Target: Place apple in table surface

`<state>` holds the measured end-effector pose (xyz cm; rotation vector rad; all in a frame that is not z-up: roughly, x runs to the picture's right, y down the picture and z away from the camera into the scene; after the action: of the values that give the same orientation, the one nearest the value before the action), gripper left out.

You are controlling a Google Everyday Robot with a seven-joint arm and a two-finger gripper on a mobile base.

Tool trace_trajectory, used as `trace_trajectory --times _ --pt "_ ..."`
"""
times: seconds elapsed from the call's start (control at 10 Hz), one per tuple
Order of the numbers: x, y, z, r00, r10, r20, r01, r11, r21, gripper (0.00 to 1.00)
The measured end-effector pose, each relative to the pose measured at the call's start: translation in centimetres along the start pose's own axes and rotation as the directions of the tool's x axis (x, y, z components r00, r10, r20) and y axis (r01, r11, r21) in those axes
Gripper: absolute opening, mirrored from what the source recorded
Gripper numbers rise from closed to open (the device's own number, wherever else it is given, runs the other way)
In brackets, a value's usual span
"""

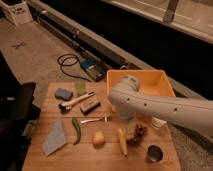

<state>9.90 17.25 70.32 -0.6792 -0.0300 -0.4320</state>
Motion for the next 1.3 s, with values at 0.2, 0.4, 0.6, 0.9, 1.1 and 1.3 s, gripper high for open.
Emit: trace_trajectory --times 0.2,0.4,0.6,0.9,1.1,1.3 --pt "-3.0 -1.4 -0.4 0.998 -0.059 0.019 0.058 0.998 0.019 0.65" --pt "-6.3 -2.8 -0.5 0.993 -0.11 0.039 0.109 0.994 0.026 0.65" --pt "-11.2 -4.1 -0.4 0.979 -0.191 0.078 0.188 0.981 0.041 0.65" --pt "-13.0 -4.4 -0.3 0.968 -0.234 0.096 0.23 0.972 0.049 0.65" --pt "-13.1 -4.5 -0.3 0.967 -0.236 0.098 0.232 0.971 0.049 0.65" --pt "-12.8 -4.3 0.2 0.969 -0.217 0.12 0.213 0.976 0.04 0.65"
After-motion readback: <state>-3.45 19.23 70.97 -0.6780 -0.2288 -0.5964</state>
